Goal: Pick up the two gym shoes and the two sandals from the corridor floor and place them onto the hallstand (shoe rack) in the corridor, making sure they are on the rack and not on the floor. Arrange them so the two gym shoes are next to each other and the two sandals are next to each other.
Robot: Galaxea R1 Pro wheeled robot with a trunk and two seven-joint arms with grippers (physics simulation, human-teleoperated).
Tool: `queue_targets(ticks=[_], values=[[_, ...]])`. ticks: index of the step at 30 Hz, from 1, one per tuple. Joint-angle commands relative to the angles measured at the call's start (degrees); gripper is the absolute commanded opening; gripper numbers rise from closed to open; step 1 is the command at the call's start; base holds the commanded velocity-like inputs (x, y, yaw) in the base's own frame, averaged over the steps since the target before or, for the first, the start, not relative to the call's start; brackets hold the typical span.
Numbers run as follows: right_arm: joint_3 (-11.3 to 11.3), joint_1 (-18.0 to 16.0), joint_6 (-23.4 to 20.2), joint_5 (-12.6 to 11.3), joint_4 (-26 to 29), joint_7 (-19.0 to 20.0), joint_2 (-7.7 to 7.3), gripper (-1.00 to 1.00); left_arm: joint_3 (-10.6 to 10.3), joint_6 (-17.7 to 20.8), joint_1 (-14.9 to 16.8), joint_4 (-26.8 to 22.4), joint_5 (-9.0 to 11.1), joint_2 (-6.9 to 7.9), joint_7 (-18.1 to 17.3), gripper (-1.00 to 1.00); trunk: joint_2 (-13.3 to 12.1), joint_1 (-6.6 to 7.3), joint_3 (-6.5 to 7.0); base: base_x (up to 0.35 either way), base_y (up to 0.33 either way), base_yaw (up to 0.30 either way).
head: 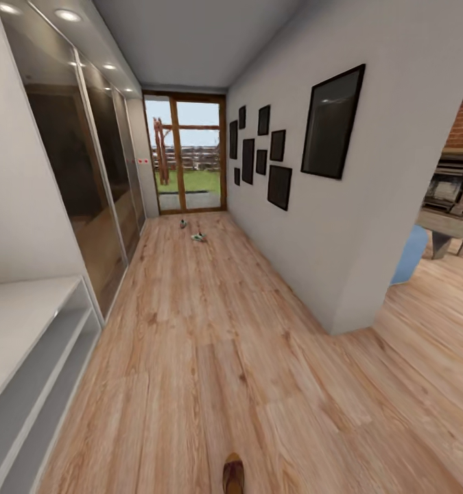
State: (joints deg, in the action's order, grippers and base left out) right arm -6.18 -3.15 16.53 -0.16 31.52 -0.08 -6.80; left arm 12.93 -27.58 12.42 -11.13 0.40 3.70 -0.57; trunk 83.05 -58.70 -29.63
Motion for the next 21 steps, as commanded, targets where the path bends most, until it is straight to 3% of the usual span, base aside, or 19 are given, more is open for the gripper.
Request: queue_targets(ticks=[1, 9, 21], values=[[-0.06, -0.02, 0.17, -0.01, -0.03, -0.01, 0.01, 1.00, 0.08, -0.19, 0.06, 0.08, 0.04, 0.00, -0.06, 1.00, 0.02, -0.03, -0.08, 0.336, -0.005, 0.277], [-0.06, -0.02, 0.17, -0.01, 0.01, -0.01, 0.01, 1.00, 0.08, -0.19, 0.06, 0.06, 0.04, 0.00, -0.04, 1.00, 0.02, -0.03, -0.27, 0.180, -0.025, 0.278], [-0.15, -0.02, 0.17, -0.06, 0.03, -0.06, -0.03, 1.00, 0.14, -0.07, 0.08, -0.36, -0.32, 0.00, 0.04, 1.00, 0.02, -0.03, -0.58, 0.013, -0.002, 0.277]])
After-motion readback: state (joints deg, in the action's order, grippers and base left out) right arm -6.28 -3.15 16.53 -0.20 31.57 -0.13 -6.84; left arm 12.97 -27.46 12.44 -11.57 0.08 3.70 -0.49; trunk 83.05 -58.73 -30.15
